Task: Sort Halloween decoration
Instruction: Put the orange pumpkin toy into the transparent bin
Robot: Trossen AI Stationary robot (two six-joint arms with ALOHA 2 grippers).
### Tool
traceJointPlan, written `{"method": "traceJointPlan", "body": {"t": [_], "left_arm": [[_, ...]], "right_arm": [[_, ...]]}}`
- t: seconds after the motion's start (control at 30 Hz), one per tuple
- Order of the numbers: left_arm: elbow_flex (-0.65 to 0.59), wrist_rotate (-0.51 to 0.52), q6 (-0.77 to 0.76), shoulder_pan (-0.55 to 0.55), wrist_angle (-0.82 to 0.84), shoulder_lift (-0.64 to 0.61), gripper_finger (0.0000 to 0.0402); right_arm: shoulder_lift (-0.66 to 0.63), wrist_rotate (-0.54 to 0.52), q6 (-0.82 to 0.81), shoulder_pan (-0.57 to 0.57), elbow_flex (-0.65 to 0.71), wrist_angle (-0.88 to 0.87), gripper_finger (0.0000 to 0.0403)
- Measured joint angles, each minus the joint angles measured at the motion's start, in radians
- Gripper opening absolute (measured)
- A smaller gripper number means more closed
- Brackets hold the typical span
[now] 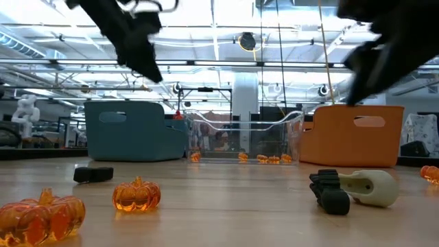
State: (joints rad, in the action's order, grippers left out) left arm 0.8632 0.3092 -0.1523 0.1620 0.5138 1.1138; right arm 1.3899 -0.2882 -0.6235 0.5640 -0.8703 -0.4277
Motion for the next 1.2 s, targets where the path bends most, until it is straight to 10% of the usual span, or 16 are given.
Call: {"method": "traceJointPlan", "body": {"t": [0.63,1.2], "left_arm": [[0.000,0.143,-0.014,-0.534,-0.260,0.107,0.0115],[0.000,0.154,-0.017,-0.662,-0.528,0.322,0.0115]], "right_arm": [[0.055,-0.113,-0.369,0.206,0.000,-0.188,0.0221],[0.216,-0.235,-0.424,0.223,0.000,-0.166,0.0221]]}}
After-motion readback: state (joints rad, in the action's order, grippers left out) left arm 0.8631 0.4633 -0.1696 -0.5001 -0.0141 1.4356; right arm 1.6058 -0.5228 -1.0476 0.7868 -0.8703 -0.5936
